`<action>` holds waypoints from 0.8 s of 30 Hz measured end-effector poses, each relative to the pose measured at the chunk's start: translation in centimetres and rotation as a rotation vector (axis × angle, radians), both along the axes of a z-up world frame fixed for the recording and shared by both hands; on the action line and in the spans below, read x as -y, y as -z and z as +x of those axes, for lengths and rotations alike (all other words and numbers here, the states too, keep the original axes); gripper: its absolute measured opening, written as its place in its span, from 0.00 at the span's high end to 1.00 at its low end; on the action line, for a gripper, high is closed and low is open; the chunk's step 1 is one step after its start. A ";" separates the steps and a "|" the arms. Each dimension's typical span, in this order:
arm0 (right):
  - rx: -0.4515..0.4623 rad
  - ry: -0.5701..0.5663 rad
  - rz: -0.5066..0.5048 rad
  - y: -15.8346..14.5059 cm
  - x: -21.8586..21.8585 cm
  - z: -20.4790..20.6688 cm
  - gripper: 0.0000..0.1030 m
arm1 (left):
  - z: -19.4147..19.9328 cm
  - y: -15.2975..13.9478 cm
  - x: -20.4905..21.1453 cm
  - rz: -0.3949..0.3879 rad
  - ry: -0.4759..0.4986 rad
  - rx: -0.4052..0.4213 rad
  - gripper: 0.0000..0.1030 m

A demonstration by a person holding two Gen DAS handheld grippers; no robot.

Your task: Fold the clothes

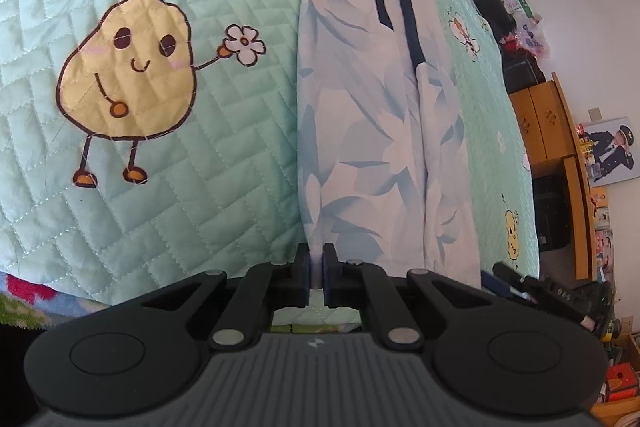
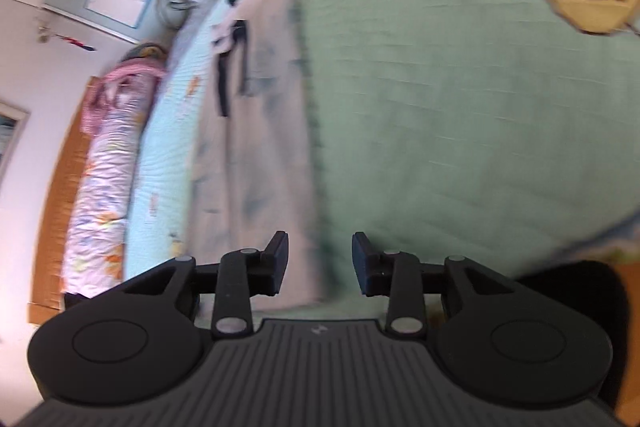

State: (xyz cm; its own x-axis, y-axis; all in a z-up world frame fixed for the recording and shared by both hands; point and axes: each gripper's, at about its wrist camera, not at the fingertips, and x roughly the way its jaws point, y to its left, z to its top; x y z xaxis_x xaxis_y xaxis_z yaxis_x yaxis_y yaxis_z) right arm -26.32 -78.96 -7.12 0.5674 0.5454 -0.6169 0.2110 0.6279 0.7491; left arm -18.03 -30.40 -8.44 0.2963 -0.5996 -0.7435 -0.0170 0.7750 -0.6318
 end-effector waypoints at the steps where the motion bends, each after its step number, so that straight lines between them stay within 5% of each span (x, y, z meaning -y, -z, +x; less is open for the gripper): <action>1: -0.010 0.003 0.000 0.5 0.3 -0.2 0.63 | 0.0 0.1 0.1 0.001 0.003 -0.003 0.95; 7: -0.027 -0.048 0.124 2.8 -1.7 0.7 0.64 | 0.1 0.7 -0.5 -0.028 -0.013 -0.029 0.95; 16: -0.011 -0.139 0.128 2.8 -2.6 0.9 0.65 | 0.2 0.8 -0.6 -0.041 0.051 -0.011 0.95; 20: -0.019 -0.156 0.037 2.7 -2.8 0.8 0.94 | 0.2 0.9 -0.6 -0.037 0.053 -0.012 0.95; 24: -0.014 -0.168 0.022 2.7 -3.0 1.0 0.95 | 0.3 0.6 -0.3 -0.014 0.074 0.002 0.95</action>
State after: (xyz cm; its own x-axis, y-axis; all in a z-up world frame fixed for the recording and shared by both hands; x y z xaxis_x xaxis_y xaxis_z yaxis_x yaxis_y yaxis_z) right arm -25.37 -75.99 -9.80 0.4584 0.6454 -0.6110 0.1149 0.6386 0.7609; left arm -17.72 -30.12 -9.05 0.2526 -0.6299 -0.7344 0.0411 0.7653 -0.6423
